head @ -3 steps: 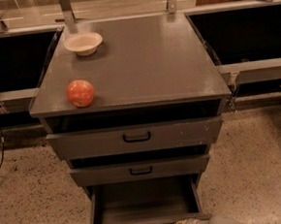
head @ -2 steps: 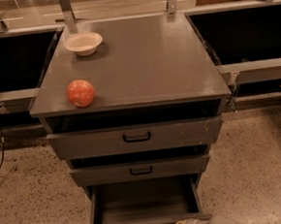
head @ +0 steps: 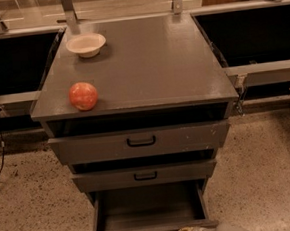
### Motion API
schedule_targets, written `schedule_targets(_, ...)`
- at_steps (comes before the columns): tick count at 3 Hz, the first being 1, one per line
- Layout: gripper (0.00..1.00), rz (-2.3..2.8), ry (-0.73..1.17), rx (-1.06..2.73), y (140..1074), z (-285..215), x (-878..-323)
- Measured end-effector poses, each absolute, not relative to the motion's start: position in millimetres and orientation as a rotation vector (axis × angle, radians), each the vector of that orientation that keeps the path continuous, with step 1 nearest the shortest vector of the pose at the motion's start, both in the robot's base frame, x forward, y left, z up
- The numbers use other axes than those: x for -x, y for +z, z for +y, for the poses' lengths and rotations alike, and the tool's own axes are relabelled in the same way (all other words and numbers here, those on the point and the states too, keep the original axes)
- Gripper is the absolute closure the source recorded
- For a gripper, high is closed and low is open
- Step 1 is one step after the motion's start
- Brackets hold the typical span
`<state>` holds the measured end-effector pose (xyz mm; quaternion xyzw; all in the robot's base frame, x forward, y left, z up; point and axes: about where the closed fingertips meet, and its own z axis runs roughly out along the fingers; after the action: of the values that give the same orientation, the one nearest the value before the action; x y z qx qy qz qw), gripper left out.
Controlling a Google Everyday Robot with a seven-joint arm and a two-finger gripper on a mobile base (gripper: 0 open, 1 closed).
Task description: Close bottom drawer
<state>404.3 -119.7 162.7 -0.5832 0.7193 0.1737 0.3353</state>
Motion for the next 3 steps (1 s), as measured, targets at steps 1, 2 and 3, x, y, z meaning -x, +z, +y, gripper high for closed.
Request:
schedule_targets(1,0.0,1.876,0.454,1.521,162.6,-119.4,-404.2)
schedule_targets(2,0.0,1.876,0.454,1.522,162.6,-119.3,-404.2)
schedule_targets(3,0.18,1.878,0.442,1.554,161.0,-115.5,-410.8)
